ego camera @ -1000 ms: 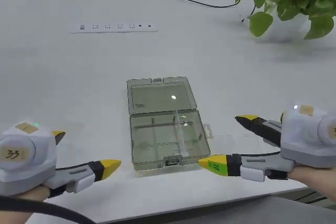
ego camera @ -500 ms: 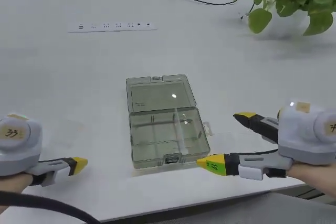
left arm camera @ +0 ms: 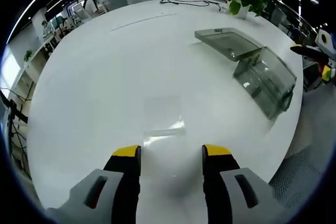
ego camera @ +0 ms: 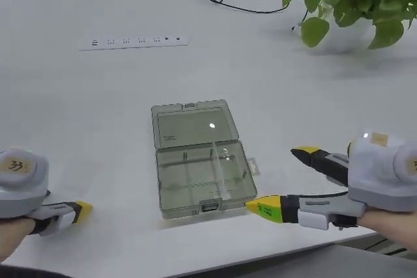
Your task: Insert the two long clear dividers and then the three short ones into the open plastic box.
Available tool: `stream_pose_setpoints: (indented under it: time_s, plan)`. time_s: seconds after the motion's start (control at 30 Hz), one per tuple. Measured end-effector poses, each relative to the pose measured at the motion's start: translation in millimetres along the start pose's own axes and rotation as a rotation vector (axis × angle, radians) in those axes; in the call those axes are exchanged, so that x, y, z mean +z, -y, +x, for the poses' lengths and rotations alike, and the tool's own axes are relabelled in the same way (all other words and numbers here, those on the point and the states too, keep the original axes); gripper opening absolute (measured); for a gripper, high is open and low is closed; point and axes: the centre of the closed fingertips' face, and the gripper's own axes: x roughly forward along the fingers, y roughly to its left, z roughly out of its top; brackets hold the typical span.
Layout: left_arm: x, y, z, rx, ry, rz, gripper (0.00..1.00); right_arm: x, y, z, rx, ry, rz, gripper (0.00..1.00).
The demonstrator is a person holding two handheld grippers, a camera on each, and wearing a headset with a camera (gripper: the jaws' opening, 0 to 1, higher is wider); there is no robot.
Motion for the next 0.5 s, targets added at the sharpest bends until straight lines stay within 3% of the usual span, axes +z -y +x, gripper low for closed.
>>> stream_pose_setpoints:
  time_s: [0.23, 0.5]
  plan:
    - [0.6, -0.7, 0.4, -0.007, -0.014, 0.01, 0.33, -1.8, -2.6, 1.0, 0.005, -0.005, 0.005, 0.97]
    - [1.5, -1.2, 0.9, -0.011, -0.013, 0.006, 0.32, -1.5, -4.4, 2.4, 0.01, -0.006, 0.012, 0.96]
